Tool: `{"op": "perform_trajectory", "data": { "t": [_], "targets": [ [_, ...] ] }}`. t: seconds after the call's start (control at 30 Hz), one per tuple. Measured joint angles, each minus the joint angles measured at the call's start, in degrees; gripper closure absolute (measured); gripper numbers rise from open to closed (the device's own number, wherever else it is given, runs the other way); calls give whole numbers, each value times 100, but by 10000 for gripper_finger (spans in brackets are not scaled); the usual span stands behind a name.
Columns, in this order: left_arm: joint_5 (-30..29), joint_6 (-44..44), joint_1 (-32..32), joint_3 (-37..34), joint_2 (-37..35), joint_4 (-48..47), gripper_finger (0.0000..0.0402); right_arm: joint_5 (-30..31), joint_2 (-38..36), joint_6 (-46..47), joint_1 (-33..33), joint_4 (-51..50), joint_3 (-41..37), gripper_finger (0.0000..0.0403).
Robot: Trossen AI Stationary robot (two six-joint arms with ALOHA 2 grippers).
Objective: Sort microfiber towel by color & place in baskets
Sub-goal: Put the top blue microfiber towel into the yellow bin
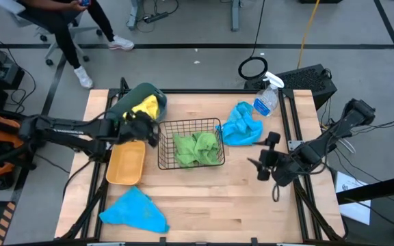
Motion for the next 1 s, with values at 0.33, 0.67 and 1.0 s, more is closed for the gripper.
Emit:
{"op": "perform_trajectory", "data": {
  "t": [0.33, 0.67, 1.0],
  "targets": [
    [-302, 735, -1468, 2, 344, 2057, 380, -417, 5, -580, -1222, 1682, -1575, 116],
    [-529, 1187, -1734, 2, 537, 2812, 380, -1536, 60, -1951, -2957, 3252, -1947, 101],
    [-678, 1190, -1734, 4, 822, 3033, 380, -3314, 1036, -2945, -4454, 4301, -1947, 58]
  ]
}}
